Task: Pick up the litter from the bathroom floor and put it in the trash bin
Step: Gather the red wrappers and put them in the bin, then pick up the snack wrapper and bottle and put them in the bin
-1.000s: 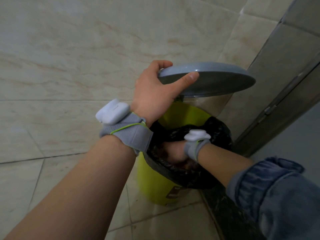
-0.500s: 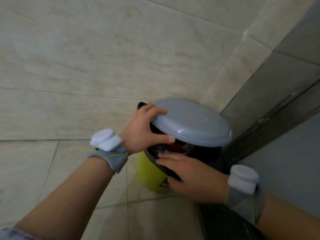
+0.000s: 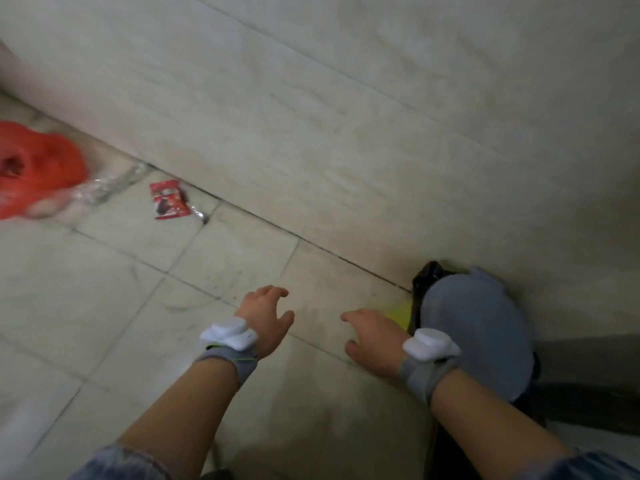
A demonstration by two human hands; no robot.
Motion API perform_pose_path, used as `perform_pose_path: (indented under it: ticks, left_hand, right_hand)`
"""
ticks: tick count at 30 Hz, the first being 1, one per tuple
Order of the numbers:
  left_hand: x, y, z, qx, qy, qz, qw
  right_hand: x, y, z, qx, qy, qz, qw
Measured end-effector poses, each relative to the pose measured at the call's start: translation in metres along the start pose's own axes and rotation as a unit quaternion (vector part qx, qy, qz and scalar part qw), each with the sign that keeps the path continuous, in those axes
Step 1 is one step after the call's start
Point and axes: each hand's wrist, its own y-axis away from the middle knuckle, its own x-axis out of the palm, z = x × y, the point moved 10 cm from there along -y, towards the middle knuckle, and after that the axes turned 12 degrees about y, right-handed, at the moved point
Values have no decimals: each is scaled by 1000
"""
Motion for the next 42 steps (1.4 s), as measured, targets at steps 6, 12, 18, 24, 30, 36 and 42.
perform_pose_path:
  ticks: [6,12,18,24,30,36,42]
  left_hand:
    - [-125,23,90,-92,-8,-35,995]
    - [-235,14,181,-179,-46,-56,981]
    - [-317,-53,239,-217,-45,-70,973]
    - [-347,-172,293,-217,-34,-81,972]
    - [-359,-298,378,-221,-41,-103,969]
    - [-360,-387,450,-215,-138,-116,960]
    - [-357,-422,469,-236,-157,-93,954]
  right_hand:
    - [-65,-66,127,-65,46,32,996]
    - [-113,-155,226,-91,85,52,991]
    - [-158,-265,287,-103,106,14,989]
    - [-153,-406,324,-112,77,21,990]
    - [-116,-572,329,-36,-14,-4,999]
    - [-50,-671,316,94,-31,-70,993]
    - [-18,-677,309,145,-198,-86,966]
